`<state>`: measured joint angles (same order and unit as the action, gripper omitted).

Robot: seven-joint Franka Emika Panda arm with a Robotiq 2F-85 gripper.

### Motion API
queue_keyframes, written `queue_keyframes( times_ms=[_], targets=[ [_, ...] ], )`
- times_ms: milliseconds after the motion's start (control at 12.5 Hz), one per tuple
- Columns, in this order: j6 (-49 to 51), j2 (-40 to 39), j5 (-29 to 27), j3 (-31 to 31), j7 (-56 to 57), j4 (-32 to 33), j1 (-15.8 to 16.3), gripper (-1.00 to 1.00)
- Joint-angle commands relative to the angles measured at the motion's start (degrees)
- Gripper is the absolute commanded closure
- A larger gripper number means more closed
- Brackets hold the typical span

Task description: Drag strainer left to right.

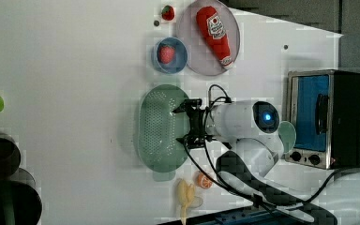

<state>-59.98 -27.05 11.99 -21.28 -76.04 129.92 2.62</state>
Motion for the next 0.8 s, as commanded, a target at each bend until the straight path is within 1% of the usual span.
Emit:
queue_keyframes(
  times_ms=[80,400,800],
  targets=[
    [-0.96,2.41,-0.22,0.58,0.94,1.76,-2.84,-1.0],
    [-1.09,3.6,-0.23,2.92,6.33,3.3,-4.76,-1.0],
    [-1.06,5.59,-0.23,7.98,12.72,4.8,-5.56,-1.0]
  ],
)
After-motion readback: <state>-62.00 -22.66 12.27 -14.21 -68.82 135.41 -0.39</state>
